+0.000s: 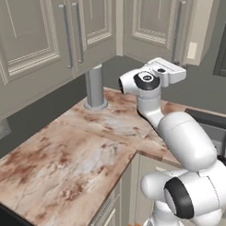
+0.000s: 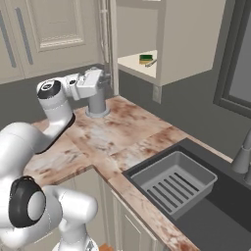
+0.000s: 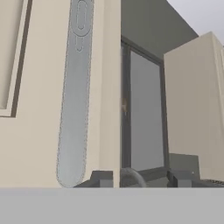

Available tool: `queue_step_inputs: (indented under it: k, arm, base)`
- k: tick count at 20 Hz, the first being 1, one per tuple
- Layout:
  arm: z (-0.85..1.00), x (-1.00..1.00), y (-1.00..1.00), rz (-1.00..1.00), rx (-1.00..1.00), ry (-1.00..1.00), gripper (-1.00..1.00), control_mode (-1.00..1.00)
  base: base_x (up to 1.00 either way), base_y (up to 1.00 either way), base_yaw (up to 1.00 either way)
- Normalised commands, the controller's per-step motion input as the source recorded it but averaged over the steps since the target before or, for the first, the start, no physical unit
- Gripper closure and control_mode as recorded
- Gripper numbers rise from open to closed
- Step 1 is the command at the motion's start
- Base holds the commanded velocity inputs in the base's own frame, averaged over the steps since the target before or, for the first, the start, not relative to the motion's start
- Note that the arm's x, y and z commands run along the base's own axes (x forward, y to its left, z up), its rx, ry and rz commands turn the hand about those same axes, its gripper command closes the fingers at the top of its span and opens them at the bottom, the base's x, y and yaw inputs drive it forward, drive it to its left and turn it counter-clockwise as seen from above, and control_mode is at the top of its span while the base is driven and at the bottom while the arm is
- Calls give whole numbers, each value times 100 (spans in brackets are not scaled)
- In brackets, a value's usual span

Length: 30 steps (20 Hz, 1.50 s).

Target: Pick up the dish brush and sponge from the sink, and place them back in the cabinet, and close the cabinet door.

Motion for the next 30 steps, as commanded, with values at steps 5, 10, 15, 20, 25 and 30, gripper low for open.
queue_step_inputs:
  k: [5,10,15,20,25,30]
  arm:
    - [-23,58,-13,6,0,1,-100,-100]
    - [-23,58,-12,6,0,1,-100,-100]
    - [-22,54,-10,6,0,0,-100,-100]
    - [-19,50,-7,6,0,0,-100,-100]
    - [-14,50,-1,4,0,1,-100,-100]
    - [-13,50,0,3,0,1,-100,-100]
  base:
    - [0,0,0]
    - [0,0,0]
    - [0,0,0]
    - [0,0,0]
    - [0,0,0]
    - [0,0,0]
